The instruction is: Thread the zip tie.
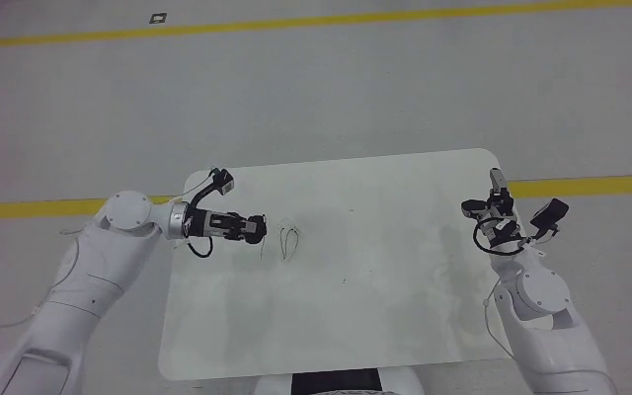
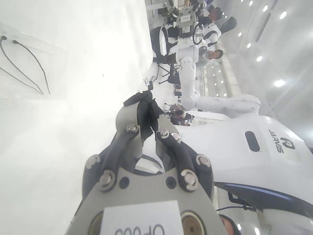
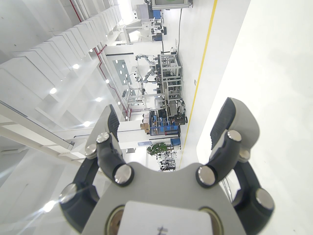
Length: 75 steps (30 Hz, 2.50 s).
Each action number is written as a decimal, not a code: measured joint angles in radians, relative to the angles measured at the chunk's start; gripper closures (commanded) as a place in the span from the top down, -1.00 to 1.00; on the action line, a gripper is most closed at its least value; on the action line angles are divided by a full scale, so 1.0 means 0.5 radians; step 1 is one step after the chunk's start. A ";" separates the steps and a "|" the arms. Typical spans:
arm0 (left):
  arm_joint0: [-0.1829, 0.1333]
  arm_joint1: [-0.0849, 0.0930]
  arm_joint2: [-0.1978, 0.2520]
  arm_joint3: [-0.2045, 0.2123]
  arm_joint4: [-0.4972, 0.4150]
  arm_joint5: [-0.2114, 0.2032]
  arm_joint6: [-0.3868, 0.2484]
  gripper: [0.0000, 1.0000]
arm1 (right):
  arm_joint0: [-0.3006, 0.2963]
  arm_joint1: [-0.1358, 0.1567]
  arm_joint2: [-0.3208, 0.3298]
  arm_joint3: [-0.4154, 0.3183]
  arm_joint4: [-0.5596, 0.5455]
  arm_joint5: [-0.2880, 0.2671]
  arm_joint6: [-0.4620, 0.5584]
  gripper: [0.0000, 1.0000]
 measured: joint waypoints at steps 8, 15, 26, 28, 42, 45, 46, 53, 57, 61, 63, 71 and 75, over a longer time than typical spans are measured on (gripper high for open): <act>0.004 -0.001 -0.001 -0.001 0.003 0.004 0.005 -1.00 | 0.000 0.000 0.000 0.000 0.000 0.000 0.000 1.00; -0.015 -0.021 0.062 0.086 -0.139 -0.001 -0.001 -1.00 | 0.039 0.005 -0.054 -0.061 -0.121 0.060 0.139 1.00; -0.012 0.023 0.074 0.075 -0.139 0.000 0.000 -1.00 | 0.639 -0.026 -0.611 0.102 -0.519 0.415 0.647 1.00; -0.001 0.035 0.073 0.057 -0.146 0.000 0.000 -1.00 | 0.758 -0.043 -0.741 0.156 -0.581 0.472 0.699 1.00; 0.013 0.056 0.084 0.009 -0.172 0.000 0.000 -1.00 | 1.038 -0.109 -1.092 0.368 -0.691 0.534 0.739 1.00; 0.022 0.054 0.092 0.003 -0.162 0.010 0.021 -1.00 | 1.038 -0.109 -1.092 0.368 -0.691 0.534 0.739 1.00; 0.025 0.052 0.098 0.003 -0.158 0.014 0.030 -1.00 | 1.034 -0.110 -1.094 0.362 -0.683 0.525 0.746 1.00; -0.030 0.028 0.178 0.025 -0.202 0.000 0.000 -1.00 | 1.192 -0.132 -1.179 0.608 -0.556 0.155 1.173 1.00; -0.049 0.034 0.210 0.031 -0.211 0.000 0.000 -1.00 | 1.402 -0.186 -1.319 0.883 -0.463 -0.006 1.373 1.00; -0.067 0.041 0.241 0.051 -0.209 0.000 0.000 -1.00 | 1.621 -0.263 -1.494 1.137 -0.386 -0.155 1.511 1.00; -0.073 0.042 0.259 0.050 -0.207 0.000 0.000 -1.00 | 1.700 -0.299 -1.560 1.233 -0.341 -0.221 1.565 1.00; -0.091 0.042 0.308 0.040 -0.216 0.000 0.000 -1.00 | 1.811 -0.352 -1.653 1.400 -0.278 -0.339 1.654 1.00; -0.083 0.038 0.313 0.045 -0.203 0.013 0.045 -1.00 | 1.786 -0.354 -1.653 1.385 -0.258 -0.363 1.653 1.00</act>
